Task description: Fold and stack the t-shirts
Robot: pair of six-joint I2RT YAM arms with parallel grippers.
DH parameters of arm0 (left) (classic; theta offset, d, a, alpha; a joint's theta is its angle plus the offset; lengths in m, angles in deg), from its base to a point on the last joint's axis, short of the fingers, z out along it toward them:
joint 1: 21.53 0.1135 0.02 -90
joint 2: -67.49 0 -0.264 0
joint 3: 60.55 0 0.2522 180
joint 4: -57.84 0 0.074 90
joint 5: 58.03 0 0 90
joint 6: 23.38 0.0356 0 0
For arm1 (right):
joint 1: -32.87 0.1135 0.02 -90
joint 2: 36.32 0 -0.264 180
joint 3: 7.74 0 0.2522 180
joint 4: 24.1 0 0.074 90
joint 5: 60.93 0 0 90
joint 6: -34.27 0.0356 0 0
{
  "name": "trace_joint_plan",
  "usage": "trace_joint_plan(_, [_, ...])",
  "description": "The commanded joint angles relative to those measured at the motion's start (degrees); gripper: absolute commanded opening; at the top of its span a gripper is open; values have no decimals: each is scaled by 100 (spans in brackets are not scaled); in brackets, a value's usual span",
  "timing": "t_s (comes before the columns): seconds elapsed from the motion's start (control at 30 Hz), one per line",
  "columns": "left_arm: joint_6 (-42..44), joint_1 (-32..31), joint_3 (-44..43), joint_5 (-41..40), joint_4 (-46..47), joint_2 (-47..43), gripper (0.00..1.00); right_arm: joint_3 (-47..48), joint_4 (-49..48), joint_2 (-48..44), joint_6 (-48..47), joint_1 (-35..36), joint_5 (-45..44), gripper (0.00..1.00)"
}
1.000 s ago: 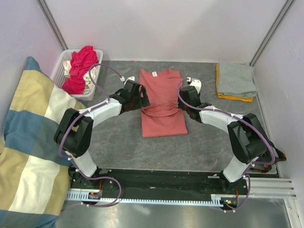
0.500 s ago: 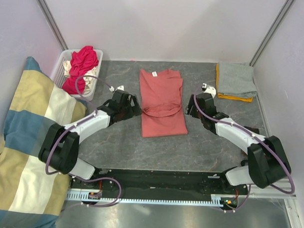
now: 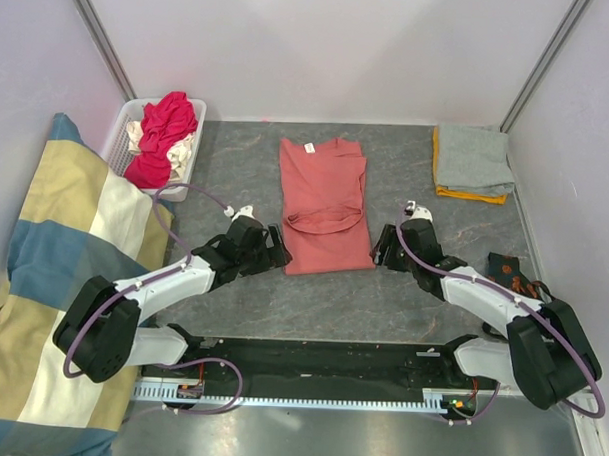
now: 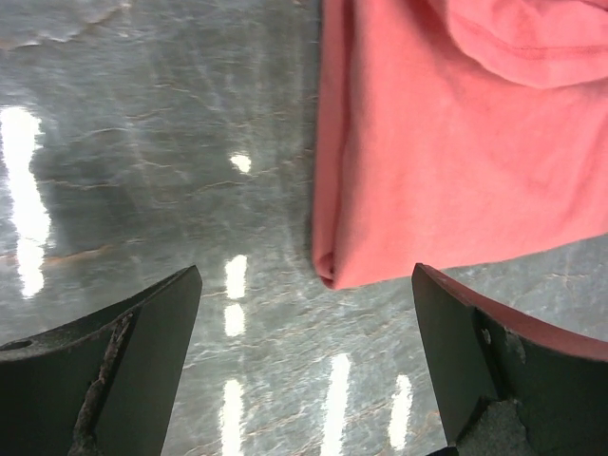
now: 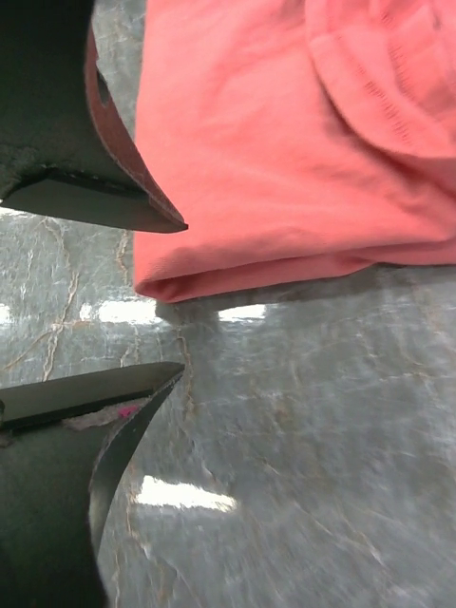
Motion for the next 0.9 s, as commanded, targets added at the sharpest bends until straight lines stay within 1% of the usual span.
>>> trace_joint_plan(0.0, [-311,-188,28,-150,533,136,100,-146,-548,181,137,32,317,63])
trace_joint_plan(0.1, [-329,-285,10,-159,673,267,100,-225,-706,269,146,32,370,61])
trace_joint_plan(0.17, [-329,-355,-34,-177,709,329,97,-216,-759,339,137,32,379,59])
trace_joint_plan(0.27, [-355,-425,-60,-186,735,382,88,-199,-768,366,155,32,370,58])
trace_joint_plan(0.3, [-364,-452,-43,-194,744,382,83,-199,-768,366,172,32,518,57])
trace_joint_plan(0.37, [-399,-496,-17,-186,753,400,77,-207,-768,357,172,32,546,57])
trace_joint_plan(0.4, [-425,-505,-8,-186,753,409,71,-216,-768,348,164,23,581,56])
trace_joint_plan(0.5, [-452,-548,1,-177,937,461,64,-234,-759,331,181,41,625,55])
trace_joint_plan(0.67, [-452,-663,-78,-142,964,576,57,-251,-715,287,216,58,678,54])
trace_joint_plan(0.7, [-452,-672,-78,-142,964,593,53,-260,-724,287,225,76,678,54])
trace_joint_plan(0.8, [-452,-698,-78,-151,964,646,46,-295,-733,304,251,102,713,54])
trace_joint_plan(0.87, [-452,-716,-52,-159,973,672,43,-356,-768,304,260,120,713,53])
